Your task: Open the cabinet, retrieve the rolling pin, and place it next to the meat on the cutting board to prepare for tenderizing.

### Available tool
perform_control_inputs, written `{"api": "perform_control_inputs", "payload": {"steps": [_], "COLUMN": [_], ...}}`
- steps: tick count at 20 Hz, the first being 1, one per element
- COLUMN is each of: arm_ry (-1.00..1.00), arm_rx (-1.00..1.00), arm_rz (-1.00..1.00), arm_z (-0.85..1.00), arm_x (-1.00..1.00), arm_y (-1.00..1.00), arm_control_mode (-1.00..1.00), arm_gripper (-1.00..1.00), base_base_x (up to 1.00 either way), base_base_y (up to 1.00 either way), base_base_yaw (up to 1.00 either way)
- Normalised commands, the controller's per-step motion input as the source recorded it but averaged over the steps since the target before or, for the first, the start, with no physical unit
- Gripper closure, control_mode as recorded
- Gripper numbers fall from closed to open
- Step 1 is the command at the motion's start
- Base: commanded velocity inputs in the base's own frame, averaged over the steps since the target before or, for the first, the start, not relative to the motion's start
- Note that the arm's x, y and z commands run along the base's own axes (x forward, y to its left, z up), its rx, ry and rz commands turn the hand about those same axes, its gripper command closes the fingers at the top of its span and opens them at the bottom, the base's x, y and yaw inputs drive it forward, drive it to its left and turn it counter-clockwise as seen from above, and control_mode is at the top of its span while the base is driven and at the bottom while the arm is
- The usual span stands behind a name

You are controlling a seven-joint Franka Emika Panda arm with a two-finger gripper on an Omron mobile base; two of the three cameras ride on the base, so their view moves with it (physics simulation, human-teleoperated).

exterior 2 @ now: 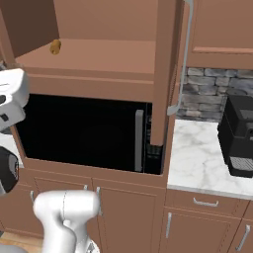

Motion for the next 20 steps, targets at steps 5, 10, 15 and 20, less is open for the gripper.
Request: {"api": "perform_control_inputs", "payload": {"steps": [5, 10, 15, 20], "arm_ry": [0.00, 0.01, 0.05, 0.07], "arm_rx": [0.03, 0.00, 0.00, 0.00], "arm_rz": [0.19, 0.19, 0.18, 0.14], "arm_z": [-0.10, -0.07, -0.06, -0.02], "arm_x": [0.10, 0.42, 0.78, 0.85], "arm_y": [-0.38, -0.27, -0.13, -0.03], "arm_control_mode": [-1.00, -1.00, -1.00, -1.00], "arm_gripper": [-1.00, -1.00, -1.00, -1.00], "base_base_x": [0.00, 0.00, 0.00, 0.00], "base_base_y": [0.00, 0.00, 0.00, 0.00], "base_base_yaw": [0.00, 0.00, 0.00, 0.00]}}
